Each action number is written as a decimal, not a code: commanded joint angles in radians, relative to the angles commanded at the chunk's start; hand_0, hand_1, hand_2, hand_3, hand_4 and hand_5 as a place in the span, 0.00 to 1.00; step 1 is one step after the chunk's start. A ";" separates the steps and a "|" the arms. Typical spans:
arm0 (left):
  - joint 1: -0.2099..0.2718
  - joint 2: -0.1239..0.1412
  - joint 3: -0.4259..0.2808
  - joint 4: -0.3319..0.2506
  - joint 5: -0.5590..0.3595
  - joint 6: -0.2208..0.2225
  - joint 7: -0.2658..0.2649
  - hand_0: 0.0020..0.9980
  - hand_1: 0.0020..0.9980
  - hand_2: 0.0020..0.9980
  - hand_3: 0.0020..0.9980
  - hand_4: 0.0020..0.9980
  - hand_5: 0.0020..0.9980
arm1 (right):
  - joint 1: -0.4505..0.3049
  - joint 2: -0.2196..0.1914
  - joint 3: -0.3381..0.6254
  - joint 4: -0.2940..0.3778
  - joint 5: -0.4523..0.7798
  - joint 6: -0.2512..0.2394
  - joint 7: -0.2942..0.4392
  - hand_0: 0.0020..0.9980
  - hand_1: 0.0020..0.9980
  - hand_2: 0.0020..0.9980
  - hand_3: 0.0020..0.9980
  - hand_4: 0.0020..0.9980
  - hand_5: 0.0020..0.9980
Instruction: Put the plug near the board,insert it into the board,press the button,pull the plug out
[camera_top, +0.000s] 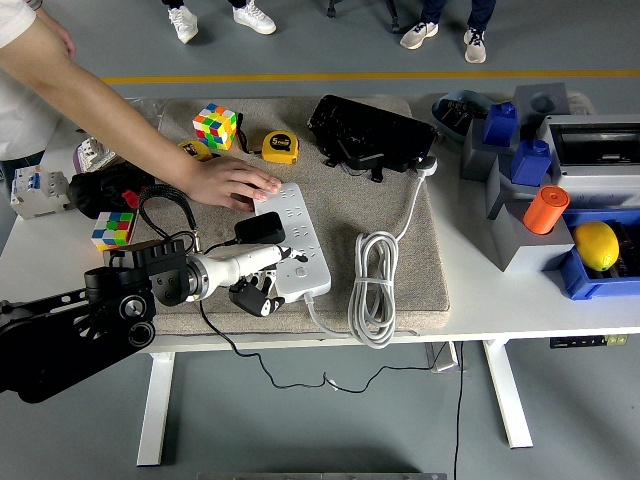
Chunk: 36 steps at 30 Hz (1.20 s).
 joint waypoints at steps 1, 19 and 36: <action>0.002 0.002 -0.008 -0.003 -0.003 -0.001 0.000 0.05 0.12 0.21 0.88 0.57 0.00 | 0.000 0.000 0.000 0.000 0.000 0.000 0.000 0.70 0.70 0.67 0.57 1.00 0.49; 0.090 0.000 -0.126 0.048 -0.148 0.359 -0.401 0.19 0.26 0.42 0.70 0.83 0.24 | 0.002 -0.001 -0.012 -0.001 0.000 0.000 -0.001 0.70 0.70 0.67 0.57 1.00 0.49; 0.161 -0.053 -0.152 0.155 -0.363 0.522 -0.626 0.75 0.77 0.75 0.72 0.91 0.49 | 0.000 -0.003 -0.021 -0.002 0.000 0.001 -0.001 0.70 0.69 0.67 0.57 1.00 0.49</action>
